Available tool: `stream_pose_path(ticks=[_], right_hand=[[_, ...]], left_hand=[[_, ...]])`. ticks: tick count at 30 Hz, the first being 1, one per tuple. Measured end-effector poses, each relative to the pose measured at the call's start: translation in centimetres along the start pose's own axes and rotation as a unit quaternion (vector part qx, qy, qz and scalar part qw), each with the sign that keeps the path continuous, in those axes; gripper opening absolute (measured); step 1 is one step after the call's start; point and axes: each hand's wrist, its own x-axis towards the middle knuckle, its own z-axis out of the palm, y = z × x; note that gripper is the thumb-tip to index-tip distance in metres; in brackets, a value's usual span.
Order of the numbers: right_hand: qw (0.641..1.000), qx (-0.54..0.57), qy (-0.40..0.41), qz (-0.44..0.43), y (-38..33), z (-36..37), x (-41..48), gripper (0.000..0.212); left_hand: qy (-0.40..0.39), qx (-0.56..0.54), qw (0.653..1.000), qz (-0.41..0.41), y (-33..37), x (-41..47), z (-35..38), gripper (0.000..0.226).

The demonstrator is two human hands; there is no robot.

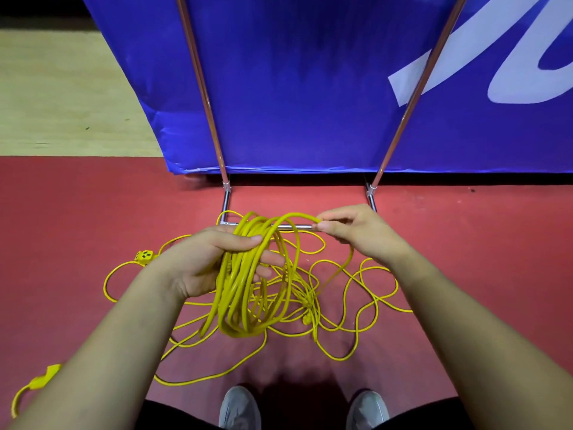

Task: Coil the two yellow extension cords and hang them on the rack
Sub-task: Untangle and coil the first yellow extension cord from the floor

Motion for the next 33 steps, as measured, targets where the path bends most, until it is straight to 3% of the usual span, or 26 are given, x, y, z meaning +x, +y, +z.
stream_pose_path(ticks=[3,8,20,25,28,31,33], right_hand=[[0.998,-0.049,-0.041,-0.029,-2.6,0.9,-0.3,0.012],[0.988,-0.129,-0.08,-0.036,-5.0,1.0,-0.9,0.014],[0.977,-0.153,-0.064,-0.137,-5.8,2.0,-0.9,0.012],[0.986,-0.104,-0.065,-0.115,-4.1,2.0,-0.5,0.008],[0.981,-0.161,-0.044,-0.097,-1.2,1.3,0.2,0.006],[0.981,-0.188,-0.039,-0.031,3.5,0.1,0.9,0.009],[0.988,-0.141,-0.062,0.028,6.6,-0.1,1.0,0.015]], left_hand=[[-0.038,0.017,0.999,-0.006,-0.3,0.1,-0.2,0.056],[-0.065,0.0,0.998,0.004,-0.3,-0.2,-0.5,0.055],[-0.069,0.029,0.997,0.017,-1.1,0.2,1.4,0.061],[-0.071,0.023,0.997,0.016,-0.7,0.6,1.5,0.051],[-0.091,0.008,0.996,0.017,-0.5,0.3,1.7,0.043],[-0.078,-0.008,0.996,0.044,-0.2,-0.3,1.7,0.045],[-0.046,-0.038,0.996,0.07,0.0,-0.4,1.2,0.05]])
